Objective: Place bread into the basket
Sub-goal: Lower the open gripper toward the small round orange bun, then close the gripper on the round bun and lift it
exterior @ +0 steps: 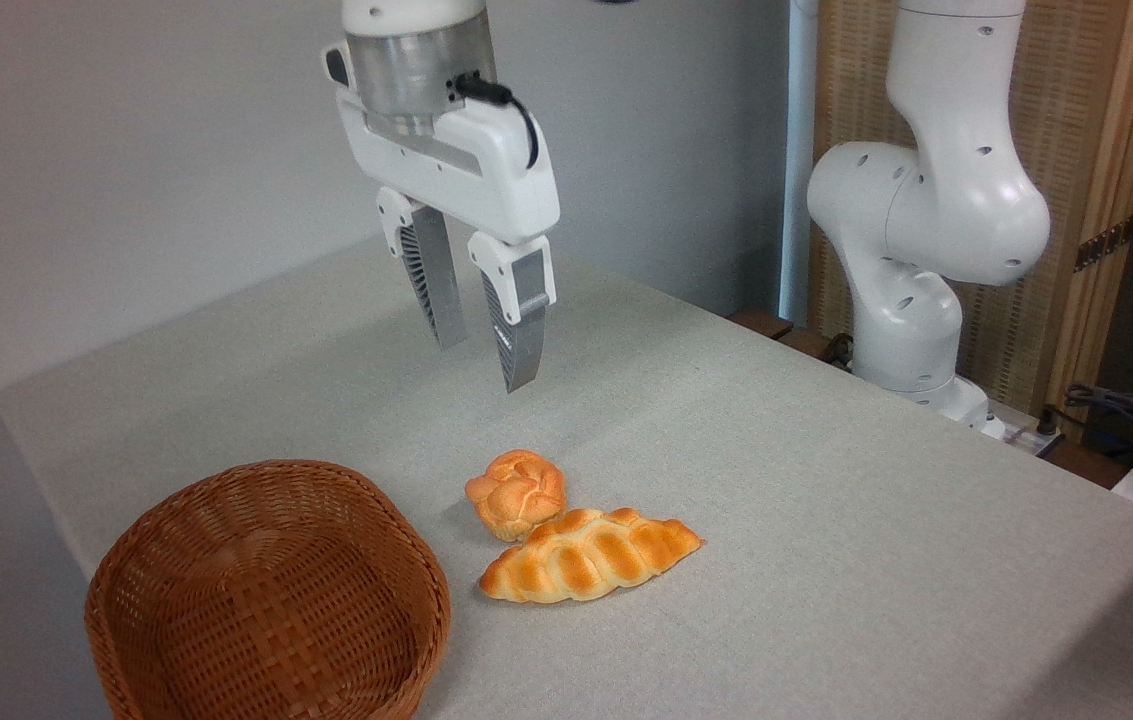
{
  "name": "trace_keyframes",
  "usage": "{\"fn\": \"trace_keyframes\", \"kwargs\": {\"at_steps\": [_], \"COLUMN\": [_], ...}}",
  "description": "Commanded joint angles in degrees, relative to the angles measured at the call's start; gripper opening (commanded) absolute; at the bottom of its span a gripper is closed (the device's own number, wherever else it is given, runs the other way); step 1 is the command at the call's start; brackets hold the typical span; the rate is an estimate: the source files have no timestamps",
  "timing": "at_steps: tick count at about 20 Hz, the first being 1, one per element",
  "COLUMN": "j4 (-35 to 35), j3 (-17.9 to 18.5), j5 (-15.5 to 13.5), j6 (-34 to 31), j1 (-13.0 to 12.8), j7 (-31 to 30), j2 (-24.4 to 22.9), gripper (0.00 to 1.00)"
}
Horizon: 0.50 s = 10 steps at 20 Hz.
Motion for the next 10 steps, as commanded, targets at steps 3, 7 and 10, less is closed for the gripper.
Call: {"fn": "trace_keyframes", "kwargs": {"at_steps": [3,7,10], "j4": [-12.5,-16.3,-16.5], "j3": [-0.3,-0.3,-0.6], "j5": [0.0,0.8,4.1], "j6": [12.7,16.6,17.7], "j1": [-2.9,-3.4,-4.0], "j7": [0.1,1.0,1.0], "j2": [-0.6,0.7,3.1], "gripper": [1.0,1.0,1.0]}}
